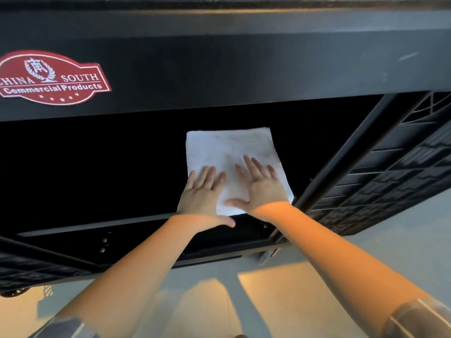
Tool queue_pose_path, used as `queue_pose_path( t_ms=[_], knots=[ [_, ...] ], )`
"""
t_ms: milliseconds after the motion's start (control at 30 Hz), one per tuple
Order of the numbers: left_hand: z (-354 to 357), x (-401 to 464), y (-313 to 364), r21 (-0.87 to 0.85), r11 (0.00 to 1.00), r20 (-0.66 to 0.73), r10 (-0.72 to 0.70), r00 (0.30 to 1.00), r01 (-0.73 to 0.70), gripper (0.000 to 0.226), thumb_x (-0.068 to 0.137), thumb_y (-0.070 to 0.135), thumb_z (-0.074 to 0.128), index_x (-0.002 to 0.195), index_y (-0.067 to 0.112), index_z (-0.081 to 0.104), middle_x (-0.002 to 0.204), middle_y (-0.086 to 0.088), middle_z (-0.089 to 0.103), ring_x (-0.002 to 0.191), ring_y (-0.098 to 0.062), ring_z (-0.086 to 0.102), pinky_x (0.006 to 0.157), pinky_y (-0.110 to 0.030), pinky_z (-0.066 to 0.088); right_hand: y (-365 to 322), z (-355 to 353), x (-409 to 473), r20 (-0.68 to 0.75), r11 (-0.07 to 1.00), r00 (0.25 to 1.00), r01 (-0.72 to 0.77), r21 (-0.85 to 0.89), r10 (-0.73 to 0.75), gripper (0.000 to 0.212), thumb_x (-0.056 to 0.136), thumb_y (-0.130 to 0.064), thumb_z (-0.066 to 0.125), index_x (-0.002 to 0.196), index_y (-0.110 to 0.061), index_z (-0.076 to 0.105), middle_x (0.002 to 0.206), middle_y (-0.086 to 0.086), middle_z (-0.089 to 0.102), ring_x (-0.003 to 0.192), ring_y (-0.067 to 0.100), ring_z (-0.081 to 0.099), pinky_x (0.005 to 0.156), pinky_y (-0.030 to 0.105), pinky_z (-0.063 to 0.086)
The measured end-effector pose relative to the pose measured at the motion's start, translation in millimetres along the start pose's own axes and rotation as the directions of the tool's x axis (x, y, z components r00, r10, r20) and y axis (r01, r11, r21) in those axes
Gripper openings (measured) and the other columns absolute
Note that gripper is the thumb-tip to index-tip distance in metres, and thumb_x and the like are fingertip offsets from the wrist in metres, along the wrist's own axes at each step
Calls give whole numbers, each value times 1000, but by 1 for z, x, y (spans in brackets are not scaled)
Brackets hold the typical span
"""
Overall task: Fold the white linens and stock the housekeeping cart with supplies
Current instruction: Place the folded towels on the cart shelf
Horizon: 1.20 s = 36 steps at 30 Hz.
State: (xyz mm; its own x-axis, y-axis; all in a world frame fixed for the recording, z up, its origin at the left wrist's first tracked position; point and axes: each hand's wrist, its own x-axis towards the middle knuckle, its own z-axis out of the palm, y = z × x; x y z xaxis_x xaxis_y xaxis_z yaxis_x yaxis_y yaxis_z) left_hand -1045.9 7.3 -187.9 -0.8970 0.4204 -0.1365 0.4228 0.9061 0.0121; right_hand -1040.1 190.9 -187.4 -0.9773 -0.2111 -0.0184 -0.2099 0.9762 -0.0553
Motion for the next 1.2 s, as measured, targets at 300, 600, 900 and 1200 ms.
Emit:
queue_pose_path(
  t_ms=[300, 600, 900, 1200],
  knots=[
    [10, 7, 4, 177, 984, -4, -32, 999, 32, 108, 83, 53, 62, 150, 19, -16, 159, -14, -14, 145, -29, -17, 118, -49, -7, 0, 18, -7, 105, 975, 994, 30, -221, -6, 97, 89, -45, 55, 147, -32, -21, 159, 9, -17, 146, 33, -14, 115, 58, -3],
    [2, 66, -4, 52, 998, -41, 41, 998, -39, 107, 75, 83, 37, 152, 22, -6, 160, -9, -8, 146, -24, -14, 118, -48, -5, 41, 10, 22, 32, 984, 996, -74, -161, 80, 91, 83, -75, 38, 147, -41, -17, 161, 6, -5, 147, 32, -5, 117, 56, 0],
    [7, 88, 13, 57, 997, -90, -44, 995, 50, 114, 66, 90, 16, 152, 18, -6, 159, -16, -6, 146, -31, -13, 117, -53, -3, 60, 20, 41, -21, 986, 990, -140, -91, 139, 91, 78, -78, 42, 149, -44, -5, 161, 1, -4, 148, 23, -8, 117, 52, -6],
    [4, 94, 17, 46, 997, -62, -56, 997, 59, 105, 77, 84, 32, 153, 20, -3, 160, -15, -5, 147, -29, -12, 117, -52, -2, 64, 20, 50, 29, 973, 976, -213, -85, 216, 98, 77, -72, 54, 149, -42, -6, 161, -4, -6, 148, 22, -10, 116, 53, -6]
  ],
)
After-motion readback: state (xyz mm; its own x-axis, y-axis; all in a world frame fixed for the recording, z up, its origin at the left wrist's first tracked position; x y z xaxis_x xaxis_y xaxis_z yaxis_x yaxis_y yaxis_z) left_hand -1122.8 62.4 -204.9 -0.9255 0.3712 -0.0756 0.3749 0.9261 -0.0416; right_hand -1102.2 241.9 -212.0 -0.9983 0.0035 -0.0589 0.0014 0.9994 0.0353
